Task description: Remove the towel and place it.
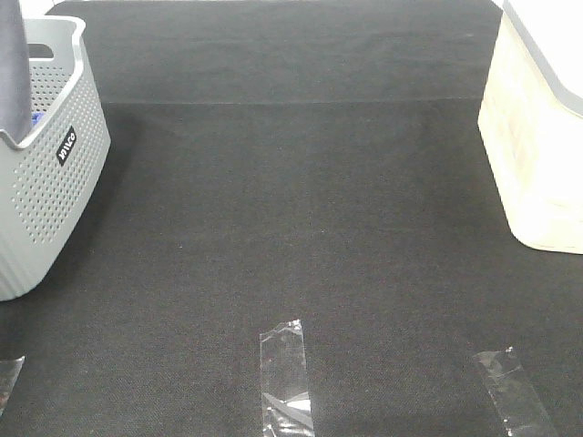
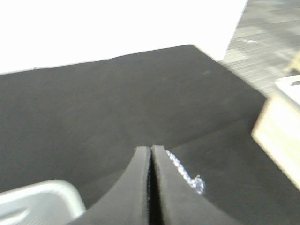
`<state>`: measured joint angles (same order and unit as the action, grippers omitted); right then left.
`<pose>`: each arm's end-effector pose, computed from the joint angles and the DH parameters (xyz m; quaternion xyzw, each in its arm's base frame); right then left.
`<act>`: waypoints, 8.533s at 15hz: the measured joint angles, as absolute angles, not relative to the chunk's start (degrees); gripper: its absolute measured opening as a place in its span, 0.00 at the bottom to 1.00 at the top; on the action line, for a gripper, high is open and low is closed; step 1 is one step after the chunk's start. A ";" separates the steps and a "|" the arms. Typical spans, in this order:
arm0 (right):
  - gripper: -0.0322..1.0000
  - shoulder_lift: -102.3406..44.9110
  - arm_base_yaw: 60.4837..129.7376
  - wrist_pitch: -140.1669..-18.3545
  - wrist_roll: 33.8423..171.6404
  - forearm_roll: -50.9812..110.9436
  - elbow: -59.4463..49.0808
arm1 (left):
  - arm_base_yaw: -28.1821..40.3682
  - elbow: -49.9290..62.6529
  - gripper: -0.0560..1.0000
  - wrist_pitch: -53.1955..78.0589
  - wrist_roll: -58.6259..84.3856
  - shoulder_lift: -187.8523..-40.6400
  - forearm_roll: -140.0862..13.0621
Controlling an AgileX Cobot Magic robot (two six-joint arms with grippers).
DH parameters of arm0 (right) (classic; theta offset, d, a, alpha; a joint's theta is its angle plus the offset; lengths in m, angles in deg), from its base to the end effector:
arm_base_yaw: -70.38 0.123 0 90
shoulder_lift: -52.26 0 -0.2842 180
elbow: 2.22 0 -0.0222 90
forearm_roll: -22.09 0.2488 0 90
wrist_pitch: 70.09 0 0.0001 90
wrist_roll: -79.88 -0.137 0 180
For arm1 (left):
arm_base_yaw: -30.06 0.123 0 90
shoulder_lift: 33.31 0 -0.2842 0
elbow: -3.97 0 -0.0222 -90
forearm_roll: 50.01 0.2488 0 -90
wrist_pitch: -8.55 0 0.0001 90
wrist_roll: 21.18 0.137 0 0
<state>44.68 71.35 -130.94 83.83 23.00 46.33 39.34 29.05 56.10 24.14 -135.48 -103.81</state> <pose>0.0345 0.0025 0.2553 -0.0369 0.8517 -0.0057 0.5227 0.4088 -0.0159 0.4404 0.1346 0.7867 -0.1988 0.5688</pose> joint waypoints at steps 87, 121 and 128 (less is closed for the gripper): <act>0.03 -48.71 84.30 -99.49 76.27 4.15 -17.67 | 8.86 30.42 0.05 15.25 -8.23 -151.18 -65.54; 0.03 -75.07 83.85 -106.08 82.06 20.43 -40.82 | 15.50 41.82 0.05 26.31 -12.64 -166.42 -48.30; 0.03 -74.72 83.73 -105.50 81.66 17.10 -70.55 | 14.82 70.82 0.05 12.33 -12.64 -165.91 -47.95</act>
<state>-74.72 83.73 -105.50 81.66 17.10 -70.55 14.82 70.82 12.33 -12.64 -165.91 -47.95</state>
